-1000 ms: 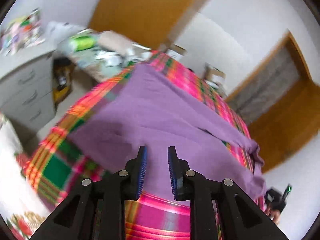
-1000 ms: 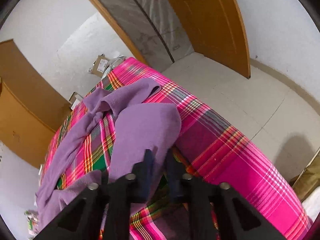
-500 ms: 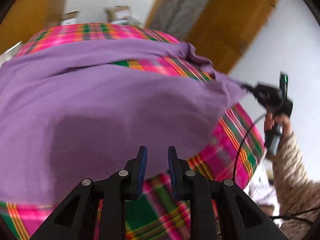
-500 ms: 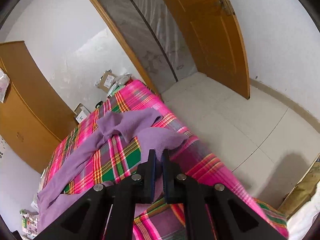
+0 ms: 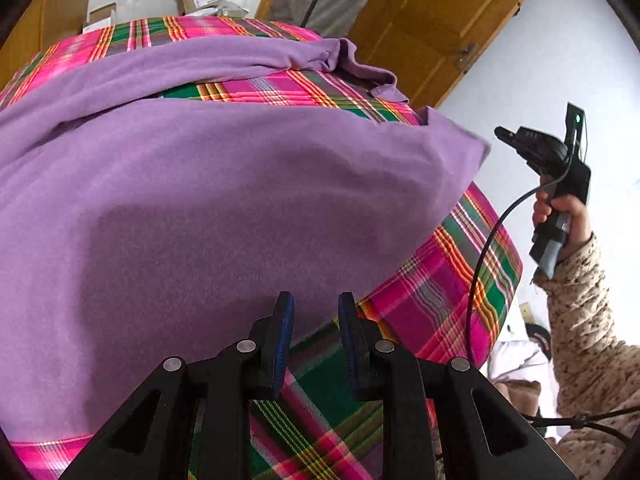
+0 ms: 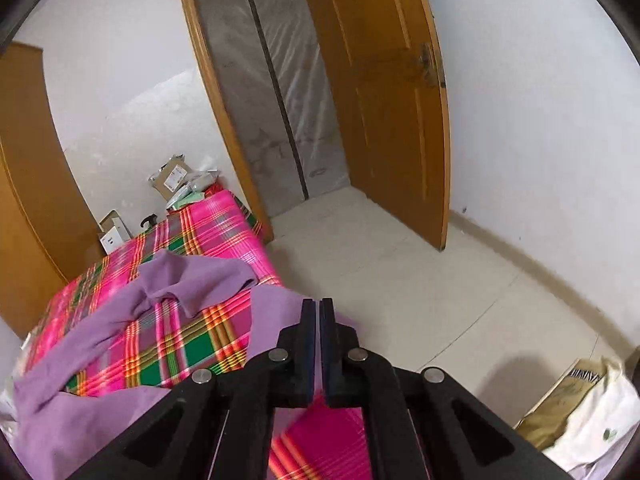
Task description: Fold clothes
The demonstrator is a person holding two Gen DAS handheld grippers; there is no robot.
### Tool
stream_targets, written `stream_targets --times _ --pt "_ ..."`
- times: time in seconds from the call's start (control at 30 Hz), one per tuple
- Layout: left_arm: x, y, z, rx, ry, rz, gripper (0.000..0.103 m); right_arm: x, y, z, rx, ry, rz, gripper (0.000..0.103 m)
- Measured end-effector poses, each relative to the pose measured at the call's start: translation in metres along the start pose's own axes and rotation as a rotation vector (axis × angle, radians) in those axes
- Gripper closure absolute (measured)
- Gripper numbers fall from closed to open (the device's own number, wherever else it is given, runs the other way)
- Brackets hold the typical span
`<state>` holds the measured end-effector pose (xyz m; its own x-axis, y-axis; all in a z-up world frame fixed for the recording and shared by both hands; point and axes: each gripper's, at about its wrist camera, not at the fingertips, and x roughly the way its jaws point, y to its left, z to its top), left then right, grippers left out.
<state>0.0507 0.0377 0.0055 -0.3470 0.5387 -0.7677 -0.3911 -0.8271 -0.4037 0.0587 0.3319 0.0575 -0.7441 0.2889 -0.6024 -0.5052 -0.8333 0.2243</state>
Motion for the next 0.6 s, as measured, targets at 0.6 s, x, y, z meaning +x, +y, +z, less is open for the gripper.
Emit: stream_targets --times 0.6 --pt "0.007 0.002 0.011 -0.048 -0.005 -0.040 0.080 0.104 -0.034 0.001 0.068 0.291 0.158 0.063"
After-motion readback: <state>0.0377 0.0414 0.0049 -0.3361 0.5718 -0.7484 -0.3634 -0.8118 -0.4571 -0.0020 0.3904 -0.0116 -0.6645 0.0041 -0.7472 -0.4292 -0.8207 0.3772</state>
